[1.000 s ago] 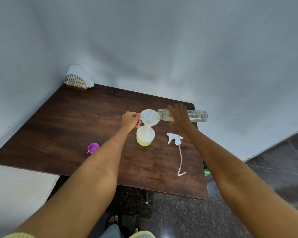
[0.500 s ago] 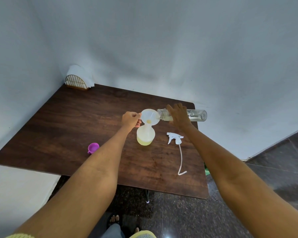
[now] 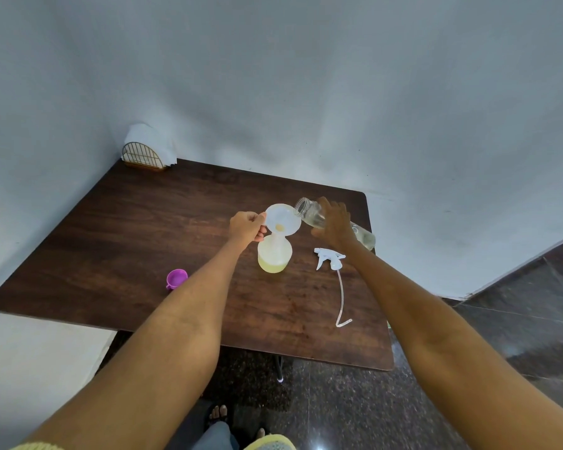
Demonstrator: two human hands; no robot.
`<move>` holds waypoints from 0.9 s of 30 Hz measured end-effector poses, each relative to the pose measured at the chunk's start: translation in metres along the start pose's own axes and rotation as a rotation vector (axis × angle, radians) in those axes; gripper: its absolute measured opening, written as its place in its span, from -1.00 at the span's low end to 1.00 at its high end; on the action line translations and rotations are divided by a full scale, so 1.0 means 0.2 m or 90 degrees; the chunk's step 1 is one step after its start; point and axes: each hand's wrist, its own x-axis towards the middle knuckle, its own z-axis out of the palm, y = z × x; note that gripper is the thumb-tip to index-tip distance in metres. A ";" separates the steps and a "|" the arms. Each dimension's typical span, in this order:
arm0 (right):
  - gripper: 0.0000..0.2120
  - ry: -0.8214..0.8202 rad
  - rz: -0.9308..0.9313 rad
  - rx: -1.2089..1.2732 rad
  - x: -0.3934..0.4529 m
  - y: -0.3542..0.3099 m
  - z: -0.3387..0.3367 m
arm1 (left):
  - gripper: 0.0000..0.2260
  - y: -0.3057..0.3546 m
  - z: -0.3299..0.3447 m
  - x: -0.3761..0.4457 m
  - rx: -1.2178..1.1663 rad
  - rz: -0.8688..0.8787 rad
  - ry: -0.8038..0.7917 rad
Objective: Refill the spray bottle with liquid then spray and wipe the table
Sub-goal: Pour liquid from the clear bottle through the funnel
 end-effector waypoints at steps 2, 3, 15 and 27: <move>-0.43 0.002 0.023 0.062 -0.02 -0.01 0.00 | -0.74 0.00 0.00 0.00 0.004 -0.003 -0.005; -0.42 0.002 0.037 0.082 -0.03 -0.01 0.00 | -0.73 -0.01 0.00 0.00 0.004 -0.008 -0.008; -0.47 -0.005 0.027 0.204 -0.16 -0.01 0.08 | -0.73 -0.04 -0.04 -0.07 0.003 -0.018 0.008; -0.50 0.005 0.000 0.252 -0.20 0.00 0.09 | -0.71 -0.08 -0.07 -0.13 -0.004 -0.026 0.027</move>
